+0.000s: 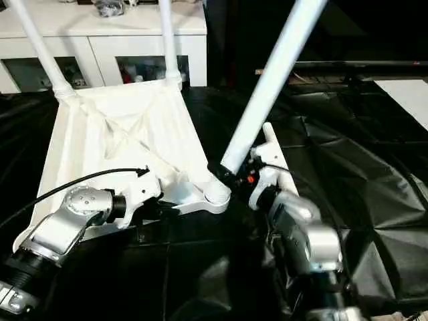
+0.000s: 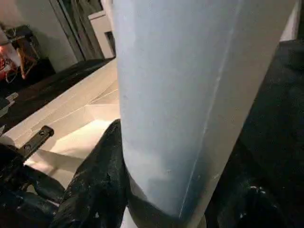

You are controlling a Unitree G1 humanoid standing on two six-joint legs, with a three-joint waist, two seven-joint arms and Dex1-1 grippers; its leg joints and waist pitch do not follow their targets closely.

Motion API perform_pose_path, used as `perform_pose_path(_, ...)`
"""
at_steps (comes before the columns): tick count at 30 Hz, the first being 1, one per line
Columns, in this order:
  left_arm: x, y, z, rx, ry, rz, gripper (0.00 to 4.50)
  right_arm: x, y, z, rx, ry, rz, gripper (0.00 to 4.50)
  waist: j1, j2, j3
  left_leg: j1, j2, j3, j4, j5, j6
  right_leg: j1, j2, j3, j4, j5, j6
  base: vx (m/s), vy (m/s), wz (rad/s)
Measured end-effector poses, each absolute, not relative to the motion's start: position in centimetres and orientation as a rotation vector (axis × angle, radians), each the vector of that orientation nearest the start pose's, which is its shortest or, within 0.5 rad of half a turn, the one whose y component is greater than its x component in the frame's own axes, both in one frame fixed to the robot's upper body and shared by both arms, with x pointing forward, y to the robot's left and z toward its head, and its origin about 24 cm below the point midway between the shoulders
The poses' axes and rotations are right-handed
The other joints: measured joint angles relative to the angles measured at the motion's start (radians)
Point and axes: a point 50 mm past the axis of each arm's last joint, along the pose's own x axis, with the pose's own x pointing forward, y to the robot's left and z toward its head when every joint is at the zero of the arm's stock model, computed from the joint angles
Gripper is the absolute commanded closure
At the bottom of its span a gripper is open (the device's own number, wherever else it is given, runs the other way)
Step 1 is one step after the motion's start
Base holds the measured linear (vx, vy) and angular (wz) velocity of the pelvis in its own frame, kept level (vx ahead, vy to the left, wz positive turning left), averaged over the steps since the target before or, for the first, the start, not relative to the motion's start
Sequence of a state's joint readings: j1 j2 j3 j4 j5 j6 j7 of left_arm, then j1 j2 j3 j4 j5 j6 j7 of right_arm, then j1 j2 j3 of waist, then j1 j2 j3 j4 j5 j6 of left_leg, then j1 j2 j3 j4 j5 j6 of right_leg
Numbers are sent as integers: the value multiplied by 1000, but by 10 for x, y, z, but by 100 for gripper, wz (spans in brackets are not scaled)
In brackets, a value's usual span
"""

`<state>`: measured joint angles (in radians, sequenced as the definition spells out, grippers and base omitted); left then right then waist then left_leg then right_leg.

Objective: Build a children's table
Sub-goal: Insert table leg to table base

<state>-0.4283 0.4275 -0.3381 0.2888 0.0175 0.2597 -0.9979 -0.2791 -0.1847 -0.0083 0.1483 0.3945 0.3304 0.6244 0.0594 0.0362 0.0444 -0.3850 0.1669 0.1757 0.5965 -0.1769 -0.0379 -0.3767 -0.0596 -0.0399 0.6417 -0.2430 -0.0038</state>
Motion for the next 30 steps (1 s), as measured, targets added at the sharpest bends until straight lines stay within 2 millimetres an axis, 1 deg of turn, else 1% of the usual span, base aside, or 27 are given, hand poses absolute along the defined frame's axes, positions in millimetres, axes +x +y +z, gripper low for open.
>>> perform_pose_path(2, 293, 133, 45, 456, 460, -1175, 450, 291, -137, 62, 251, 122, 699, 267, -1, 4, -2, 0, 0, 0, 0, 0, 0, 1, 0, 0, -2, 0, 0, 0, 0, 0)
perform_pose_path(4, 293, 133, 45, 465, 462, -1178, 450, 288, -136, 62, 225, 110, 705, 267, -1, 5, -3, 1, 0, 0, -1, 0, 0, 2, 0, 0, -2, 0, 0, 0, 0, 0)
perform_pose_path(8, 293, 135, 46, 534, 474, -1211, 450, 286, -129, 67, 61, 116, 778, 267, -3, 5, -4, 4, 0, 0, -3, 0, 0, 4, 0, 0, -3, 0, 0, 0, 0, 0)
perform_pose_path(10, 293, 135, 46, 547, 482, -1218, 450, 286, -126, 68, 20, 120, 805, 267, -3, 5, -5, 5, 0, 0, -4, 0, 0, 5, 0, 0, -3, 0, 0, 0, 0, 0)
perform_pose_path(13, 293, 135, 46, 552, 500, -1213, 450, 287, -124, 68, 1, 127, 826, 267, -5, 2, -6, 13, 0, 0, -7, 0, 0, 12, 0, 0, -6, 0, 1, 0, 0, 0)
perform_pose_path(15, 294, 135, 45, 552, 504, -1209, 450, 288, -124, 69, -6, 134, 834, 267, -6, 0, -6, 15, 0, 0, -9, 0, 0, 14, 0, 0, -8, 0, 1, 0, 0, 0)
perform_pose_path(22, 293, 135, 45, 544, 508, -1218, 450, 292, -124, 70, -40, 186, 890, 267, -4, -6, -10, 15, -1, 0, -11, 0, 0, 14, 0, 0, -11, 0, 0, 0, 0, 0)
perform_pose_path(24, 293, 137, 45, 517, 521, -1217, 450, 295, -122, 71, -44, 199, 909, 267, -5, -8, -10, 15, -1, 0, -12, 0, 0, 14, 0, 0, -11, 0, 0, 0, 0, 0)
perform_pose_path(28, 292, 139, 45, 478, 540, -1203, 450, 298, -121, 71, -51, 210, 935, 267, -9, -16, -10, 16, -1, 0, -12, 0, -1, 13, 1, 0, -11, 0, 0, 0, 0, 0)
perform_pose_path(30, 292, 140, 45, 466, 547, -1198, 450, 300, -120, 72, -56, 215, 945, 267, -12, -17, -9, 16, -1, 1, -12, 0, -1, 13, 1, 0, -12, 0, 0, 0, 0, 0)
